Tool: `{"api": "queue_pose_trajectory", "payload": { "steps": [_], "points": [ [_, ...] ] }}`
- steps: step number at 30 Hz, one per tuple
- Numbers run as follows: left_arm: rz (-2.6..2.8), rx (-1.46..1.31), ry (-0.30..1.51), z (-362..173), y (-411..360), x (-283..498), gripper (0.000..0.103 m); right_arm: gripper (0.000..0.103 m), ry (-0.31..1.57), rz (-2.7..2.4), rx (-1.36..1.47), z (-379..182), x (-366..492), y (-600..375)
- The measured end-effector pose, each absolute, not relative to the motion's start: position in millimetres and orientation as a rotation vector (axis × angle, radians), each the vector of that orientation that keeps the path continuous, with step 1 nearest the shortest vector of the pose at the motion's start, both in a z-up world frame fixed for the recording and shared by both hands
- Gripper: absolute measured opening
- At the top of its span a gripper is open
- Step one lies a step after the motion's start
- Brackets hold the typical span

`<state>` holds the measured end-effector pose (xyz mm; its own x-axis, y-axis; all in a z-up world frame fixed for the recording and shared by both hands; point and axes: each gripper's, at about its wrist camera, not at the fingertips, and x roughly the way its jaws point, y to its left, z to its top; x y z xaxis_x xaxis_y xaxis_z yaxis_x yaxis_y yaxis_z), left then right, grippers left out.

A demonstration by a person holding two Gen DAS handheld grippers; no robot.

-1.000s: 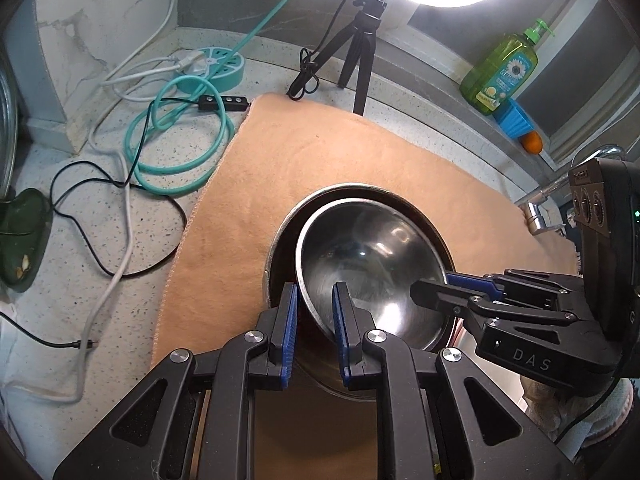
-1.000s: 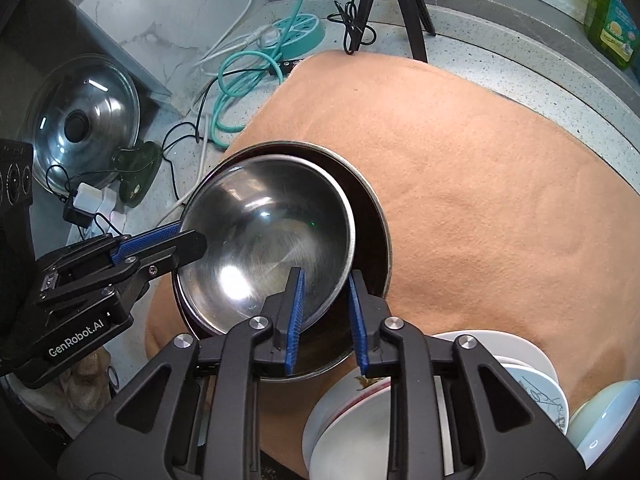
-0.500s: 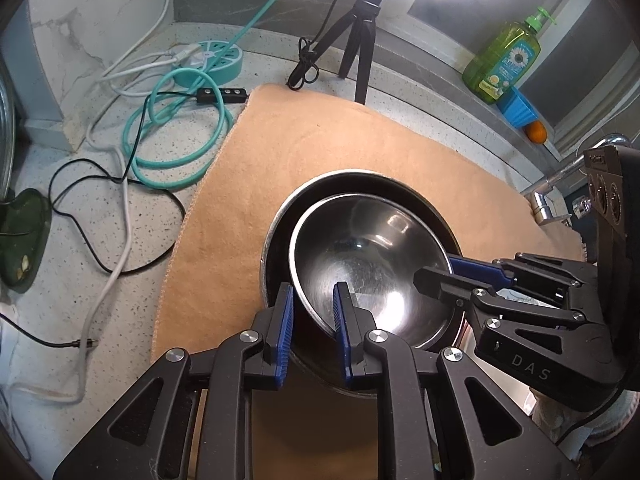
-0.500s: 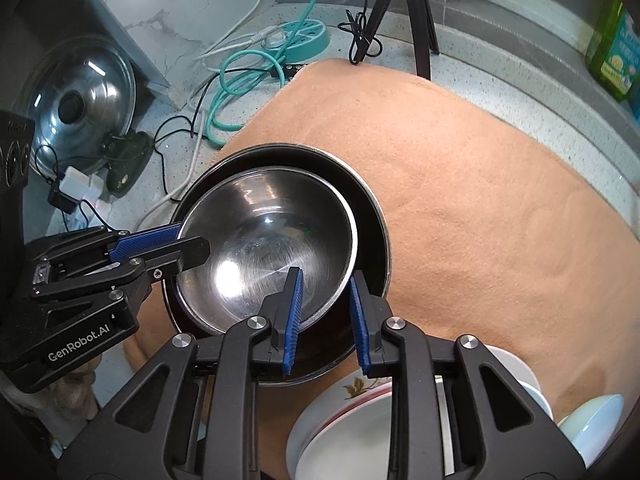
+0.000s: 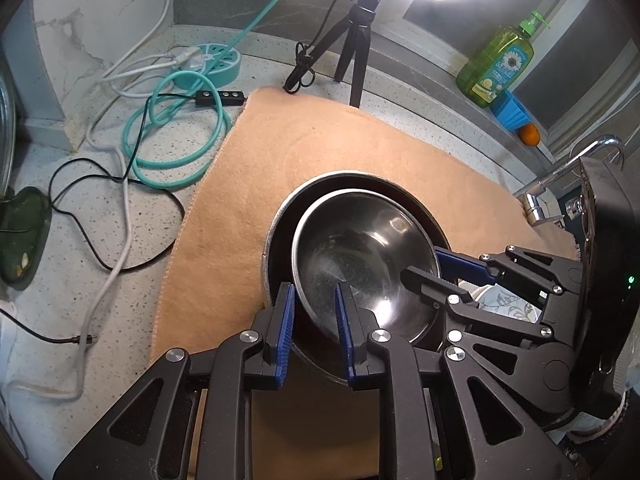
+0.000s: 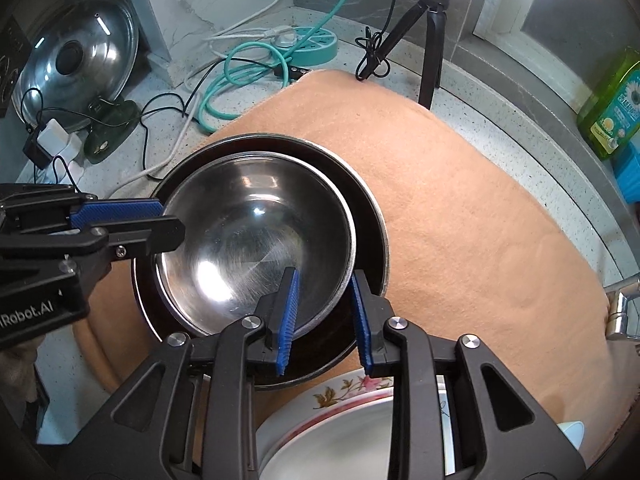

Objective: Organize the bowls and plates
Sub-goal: 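Open both grippers and withdraw from the nested pots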

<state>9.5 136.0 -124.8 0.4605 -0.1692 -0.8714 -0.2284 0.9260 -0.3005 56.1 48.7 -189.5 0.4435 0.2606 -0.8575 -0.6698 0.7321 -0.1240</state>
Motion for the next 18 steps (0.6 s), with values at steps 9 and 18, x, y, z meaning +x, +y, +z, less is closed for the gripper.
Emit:
{"api": "queue_pose_trajectory", "payload": {
  "steps": [9,18],
  "points": [
    [0.039,-0.425,1.058,-109.6,138.9,5.4,0.018,0.045,0.912,0.649,-0.416,-171.4,48.6,41.0],
    [-0.011,-0.427,0.978,-81.9,119.1,8.2,0.018,0.047,0.888,0.642,-0.23,-139.8,43.7,-11.0]
  ]
}}
